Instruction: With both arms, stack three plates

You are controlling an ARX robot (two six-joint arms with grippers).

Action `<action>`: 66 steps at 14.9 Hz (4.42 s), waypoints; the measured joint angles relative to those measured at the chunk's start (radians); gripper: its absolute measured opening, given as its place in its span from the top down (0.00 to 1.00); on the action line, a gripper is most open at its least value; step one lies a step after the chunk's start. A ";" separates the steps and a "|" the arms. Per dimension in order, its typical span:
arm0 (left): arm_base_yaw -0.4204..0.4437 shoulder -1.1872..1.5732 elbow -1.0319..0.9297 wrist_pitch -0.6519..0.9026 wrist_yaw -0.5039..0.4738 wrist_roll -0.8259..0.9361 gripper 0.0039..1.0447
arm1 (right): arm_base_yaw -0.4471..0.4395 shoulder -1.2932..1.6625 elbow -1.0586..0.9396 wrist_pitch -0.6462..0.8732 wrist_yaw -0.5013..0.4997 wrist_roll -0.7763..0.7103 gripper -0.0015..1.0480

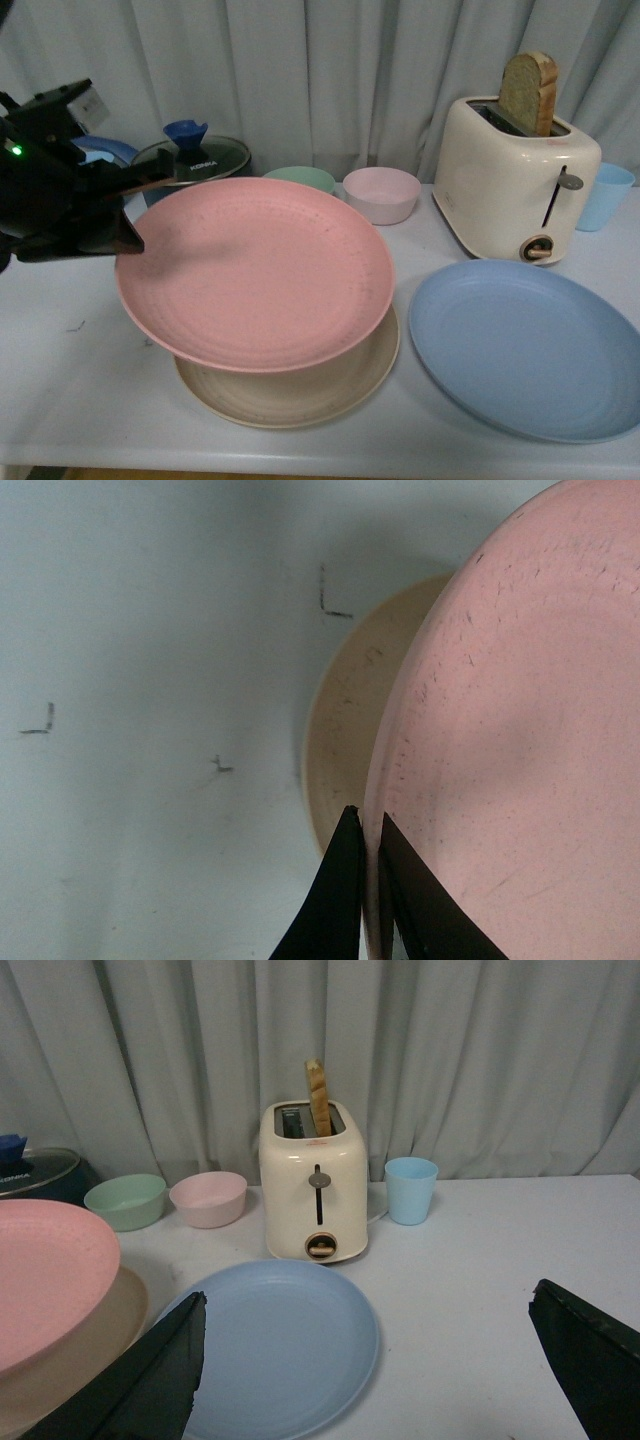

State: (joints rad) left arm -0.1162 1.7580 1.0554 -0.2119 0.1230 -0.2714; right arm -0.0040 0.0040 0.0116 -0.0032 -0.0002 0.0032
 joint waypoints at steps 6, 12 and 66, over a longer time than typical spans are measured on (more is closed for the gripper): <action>-0.076 0.135 0.010 0.064 -0.034 -0.031 0.98 | 0.000 0.000 0.000 0.000 0.000 0.000 0.06; -0.064 0.173 0.028 0.133 -0.014 0.005 0.69 | 0.000 0.000 0.000 0.000 0.000 0.000 0.06; 0.115 -1.750 -1.044 0.208 -0.124 0.258 0.06 | -0.144 1.217 0.322 0.270 -0.210 0.136 0.06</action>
State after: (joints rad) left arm -0.0010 0.0082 0.0116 -0.0040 -0.0006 -0.0135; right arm -0.1482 1.2213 0.3336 0.2668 -0.2104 0.1390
